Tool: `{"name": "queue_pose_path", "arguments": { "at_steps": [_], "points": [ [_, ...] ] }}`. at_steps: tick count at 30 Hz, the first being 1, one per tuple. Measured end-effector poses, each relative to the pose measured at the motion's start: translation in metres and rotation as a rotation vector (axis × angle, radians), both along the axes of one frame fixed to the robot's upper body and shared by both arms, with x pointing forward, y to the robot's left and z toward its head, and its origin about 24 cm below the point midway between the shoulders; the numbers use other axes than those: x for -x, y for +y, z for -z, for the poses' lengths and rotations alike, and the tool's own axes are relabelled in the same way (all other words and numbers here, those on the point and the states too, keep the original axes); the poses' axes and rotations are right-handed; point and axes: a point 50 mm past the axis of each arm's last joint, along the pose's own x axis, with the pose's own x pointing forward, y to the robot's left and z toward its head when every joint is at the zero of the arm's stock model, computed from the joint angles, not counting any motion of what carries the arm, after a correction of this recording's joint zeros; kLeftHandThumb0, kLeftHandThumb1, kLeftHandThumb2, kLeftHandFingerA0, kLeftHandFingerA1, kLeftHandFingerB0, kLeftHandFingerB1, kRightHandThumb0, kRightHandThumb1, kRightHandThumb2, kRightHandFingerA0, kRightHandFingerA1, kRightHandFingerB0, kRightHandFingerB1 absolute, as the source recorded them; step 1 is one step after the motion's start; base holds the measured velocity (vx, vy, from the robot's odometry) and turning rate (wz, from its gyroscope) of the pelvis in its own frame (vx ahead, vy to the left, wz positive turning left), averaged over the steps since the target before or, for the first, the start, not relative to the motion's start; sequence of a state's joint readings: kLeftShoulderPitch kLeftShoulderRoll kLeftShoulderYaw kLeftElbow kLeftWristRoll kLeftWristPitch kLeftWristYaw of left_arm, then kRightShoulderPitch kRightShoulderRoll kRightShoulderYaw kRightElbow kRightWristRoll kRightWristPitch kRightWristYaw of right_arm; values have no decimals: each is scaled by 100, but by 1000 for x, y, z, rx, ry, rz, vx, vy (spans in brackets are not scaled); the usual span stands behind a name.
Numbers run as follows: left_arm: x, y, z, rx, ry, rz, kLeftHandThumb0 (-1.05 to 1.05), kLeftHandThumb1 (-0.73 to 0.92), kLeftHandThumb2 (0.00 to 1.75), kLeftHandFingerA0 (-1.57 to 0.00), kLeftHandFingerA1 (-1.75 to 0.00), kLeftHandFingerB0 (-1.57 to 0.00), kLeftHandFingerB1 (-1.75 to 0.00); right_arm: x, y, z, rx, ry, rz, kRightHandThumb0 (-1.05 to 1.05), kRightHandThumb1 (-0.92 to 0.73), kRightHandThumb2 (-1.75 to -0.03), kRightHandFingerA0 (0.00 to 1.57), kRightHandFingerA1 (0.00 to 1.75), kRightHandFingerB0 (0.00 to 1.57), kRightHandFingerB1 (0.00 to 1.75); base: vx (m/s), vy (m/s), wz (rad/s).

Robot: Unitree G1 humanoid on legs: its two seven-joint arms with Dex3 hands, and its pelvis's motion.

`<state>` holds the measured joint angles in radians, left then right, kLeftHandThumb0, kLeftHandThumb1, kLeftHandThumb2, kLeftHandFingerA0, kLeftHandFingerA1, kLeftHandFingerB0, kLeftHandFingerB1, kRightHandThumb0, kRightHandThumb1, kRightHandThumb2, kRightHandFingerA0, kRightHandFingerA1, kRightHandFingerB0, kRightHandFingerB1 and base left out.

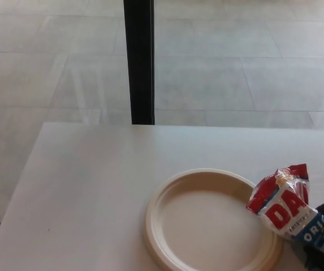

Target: The robot uses its right hand to pick up a bag of sunflower seeds kept in the middle of the desk and tilts it over a plate kept next to it to pour out a few seeds and then puts the bag of seeds back on the desk

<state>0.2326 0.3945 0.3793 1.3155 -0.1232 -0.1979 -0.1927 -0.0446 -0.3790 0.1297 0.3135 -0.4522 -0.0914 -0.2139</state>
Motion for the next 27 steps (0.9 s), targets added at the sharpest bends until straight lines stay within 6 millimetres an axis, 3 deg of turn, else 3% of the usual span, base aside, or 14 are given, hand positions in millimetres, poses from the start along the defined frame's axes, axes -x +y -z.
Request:
{"name": "queue_pose_path", "arguments": {
  "at_steps": [2,3,7,8,11,12,14,16,17,18,21,25,26,27],
  "points": [
    [0,0,0,0,2,0,-82,75,63,-48,-49,-51,-38,1,0,1,-12,-16,0,-19,-64,-97,77,175,61,171,0,0,0],
    [0,0,0,0,2,0,-81,76,63,-48,-50,-51,-38,1,-1,1,-16,-23,0,-22,-71,-90,77,175,63,168,0,0,0],
    [0,0,0,0,2,0,-83,75,63,-46,-50,-49,-38,2,-2,1,-34,-51,-10,-20,-69,-87,76,175,61,169,0,0,0],
    [0,0,0,0,2,0,-81,74,63,-47,-49,-50,-38,2,-2,1,-37,-56,-12,-23,-76,-81,77,175,64,162,0,0,0],
    [0,0,0,0,0,-3,-82,73,63,-47,-50,-51,-39,2,-4,-1,-43,-72,-25,-26,-82,-75,77,175,64,164,0,0,0],
    [0,0,0,0,0,-3,-83,76,64,-46,-49,-49,-38,1,-5,-3,-39,-80,-34,-19,-69,-90,77,174,66,163,0,0,0],
    [1,0,0,0,2,-1,-82,74,63,-47,-51,-50,-39,-1,-8,-9,-24,-98,-56,-10,-60,-101,85,175,67,158,0,0,0],
    [1,0,0,0,2,-1,-84,75,63,-46,-48,-49,-38,-5,-9,-15,-10,-121,-78,-16,-61,-102,77,175,67,161,0,0,0],
    [1,0,0,-1,4,0,-84,75,63,-46,-49,-49,-37,-7,-11,-21,3,-137,-97,-13,-63,-102,94,175,69,155,0,0,0],
    [1,1,0,-1,5,1,-84,75,63,-46,-49,-49,-37,-9,-12,-25,14,-147,-112,-21,-61,-102,82,175,69,160,0,0,0],
    [3,2,-2,-6,8,0,-81,75,63,-46,-50,-49,-37,-15,-13,-42,63,-189,-173,-19,-60,-100,83,175,66,160,0,0,0],
    [3,3,-2,-6,7,-2,-82,74,63,-46,-50,-50,-38,-18,-9,-57,109,-220,-242,-17,-55,-112,86,175,71,159,0,0,0],
    [3,3,-2,-5,7,-1,-82,74,63,-44,-49,-47,-38,-19,-8,-59,124,-224,-260,-16,-55,-111,85,172,72,157,0,0,0],
    [3,3,-2,-5,8,-1,-81,75,63,-45,-49,-47,-38,-19,-7,-60,135,-224,-271,-24,-53,-113,116,137,93,124,0,0,0]
  ]
}}
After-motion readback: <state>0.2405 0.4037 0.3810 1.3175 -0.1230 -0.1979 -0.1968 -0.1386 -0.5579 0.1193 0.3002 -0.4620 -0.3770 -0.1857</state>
